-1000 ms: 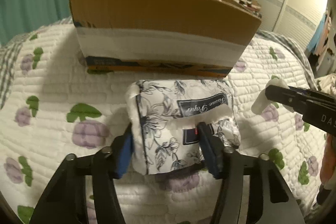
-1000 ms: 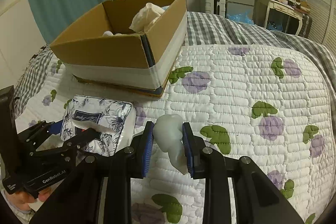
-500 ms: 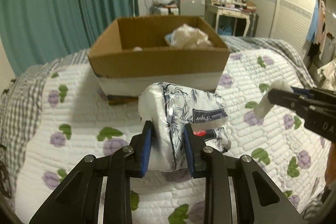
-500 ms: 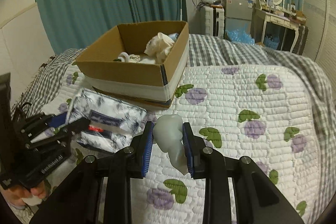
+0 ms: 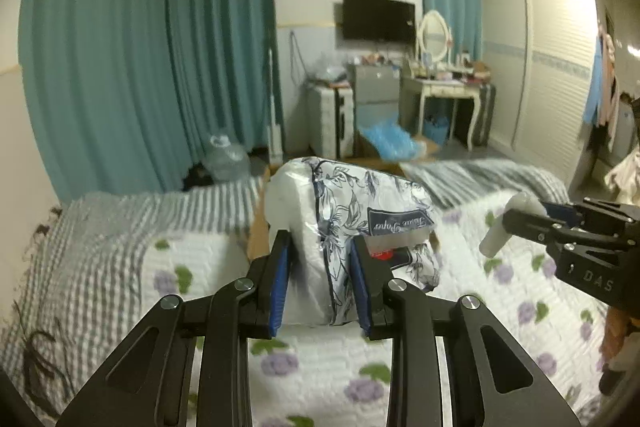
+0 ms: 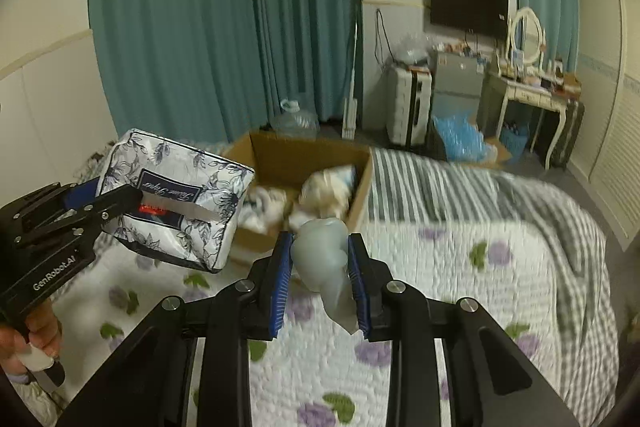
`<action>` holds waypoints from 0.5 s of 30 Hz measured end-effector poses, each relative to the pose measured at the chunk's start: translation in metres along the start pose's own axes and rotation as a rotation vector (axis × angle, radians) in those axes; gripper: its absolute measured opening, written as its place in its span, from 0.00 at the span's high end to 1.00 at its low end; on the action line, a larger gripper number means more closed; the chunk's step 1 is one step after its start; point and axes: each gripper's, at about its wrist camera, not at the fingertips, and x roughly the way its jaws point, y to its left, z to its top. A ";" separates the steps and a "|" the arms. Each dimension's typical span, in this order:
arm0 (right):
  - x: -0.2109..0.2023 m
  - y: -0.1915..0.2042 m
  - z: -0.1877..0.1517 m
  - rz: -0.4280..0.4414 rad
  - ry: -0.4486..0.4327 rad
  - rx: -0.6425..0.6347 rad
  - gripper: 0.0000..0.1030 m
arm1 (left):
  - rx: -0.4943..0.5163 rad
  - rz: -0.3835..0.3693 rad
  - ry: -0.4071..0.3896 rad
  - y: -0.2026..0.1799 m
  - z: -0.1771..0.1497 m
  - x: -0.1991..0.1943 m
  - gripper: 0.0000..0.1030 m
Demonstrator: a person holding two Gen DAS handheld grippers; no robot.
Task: Organize soft objects
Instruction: 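Place the floral tissue pack and white sock into the box, opening both tools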
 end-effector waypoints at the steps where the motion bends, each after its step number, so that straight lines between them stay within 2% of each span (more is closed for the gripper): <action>1: 0.001 0.001 0.007 0.003 -0.009 -0.005 0.73 | 0.005 0.006 -0.009 0.002 0.006 0.002 0.73; 4: 0.012 0.006 0.029 0.015 -0.024 -0.010 0.73 | 0.014 0.016 -0.029 0.008 0.021 0.011 0.73; 9: 0.054 0.013 0.052 0.004 -0.011 -0.030 0.73 | 0.059 0.046 -0.020 0.012 0.034 0.051 0.72; 11: 0.075 0.013 0.055 -0.001 0.011 -0.030 0.73 | 0.057 0.024 0.005 0.016 0.034 0.074 0.72; 15: 0.124 0.008 0.053 0.010 0.068 -0.014 0.72 | 0.058 0.030 0.048 0.023 0.026 0.119 0.72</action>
